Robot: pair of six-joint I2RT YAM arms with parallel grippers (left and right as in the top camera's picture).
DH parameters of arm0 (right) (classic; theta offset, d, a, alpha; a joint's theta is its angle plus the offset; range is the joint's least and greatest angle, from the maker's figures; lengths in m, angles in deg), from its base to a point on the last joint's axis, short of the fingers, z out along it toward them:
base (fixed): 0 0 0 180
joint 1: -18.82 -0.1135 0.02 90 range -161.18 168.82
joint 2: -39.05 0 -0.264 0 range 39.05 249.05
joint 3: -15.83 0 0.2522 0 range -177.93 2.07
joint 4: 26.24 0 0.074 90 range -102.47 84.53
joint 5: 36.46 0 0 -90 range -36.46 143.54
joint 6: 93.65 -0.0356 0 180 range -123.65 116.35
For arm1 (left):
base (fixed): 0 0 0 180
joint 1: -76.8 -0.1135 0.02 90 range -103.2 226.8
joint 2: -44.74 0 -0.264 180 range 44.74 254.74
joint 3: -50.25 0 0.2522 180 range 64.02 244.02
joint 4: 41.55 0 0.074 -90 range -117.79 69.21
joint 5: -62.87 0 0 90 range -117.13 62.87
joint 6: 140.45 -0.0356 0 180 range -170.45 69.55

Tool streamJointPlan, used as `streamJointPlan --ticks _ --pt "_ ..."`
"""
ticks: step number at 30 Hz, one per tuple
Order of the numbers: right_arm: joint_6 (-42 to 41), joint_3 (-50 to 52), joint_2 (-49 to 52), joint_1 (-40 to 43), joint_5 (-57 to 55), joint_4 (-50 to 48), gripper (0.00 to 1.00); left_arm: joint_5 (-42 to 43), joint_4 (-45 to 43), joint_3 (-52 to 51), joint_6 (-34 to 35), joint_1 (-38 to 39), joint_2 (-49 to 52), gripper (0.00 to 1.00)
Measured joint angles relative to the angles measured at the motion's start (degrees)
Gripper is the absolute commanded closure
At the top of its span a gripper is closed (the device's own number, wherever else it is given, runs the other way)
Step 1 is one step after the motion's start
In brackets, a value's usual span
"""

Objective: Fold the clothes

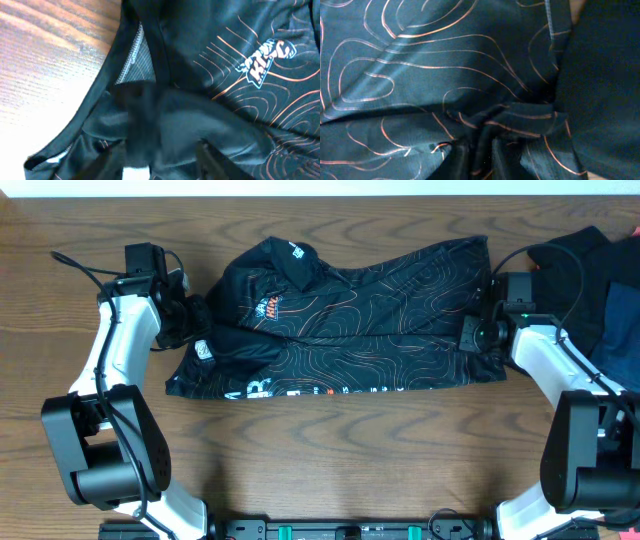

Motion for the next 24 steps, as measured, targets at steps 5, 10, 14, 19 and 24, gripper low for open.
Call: streamJointPlan --ticks 5,10,14,19,24 --pt "0.3 0.0 -0.1 0.0 -1.0 -0.2 0.64 0.0 0.1 0.0 0.1 0.0 0.0 0.48" --pt "0.3 0.0 -1.1 0.5 -2.4 -0.2 0.57 -0.3 2.8 0.0 0.1 0.0 0.0 0.47" --pt "0.3 0.0 -3.3 0.8 -3.4 -0.3 0.57 -2.5 6.0 0.0 0.0 0.0 0.0 0.47" --pt "-0.4 0.0 -4.2 1.9 -6.5 -2.7 0.91 -3.3 7.3 0.0 0.0 0.2 0.0 0.49" --pt "-2.0 0.0 -4.2 7.5 -5.5 -4.2 0.99 -3.0 7.5 0.0 -1.3 2.1 0.0 0.5"
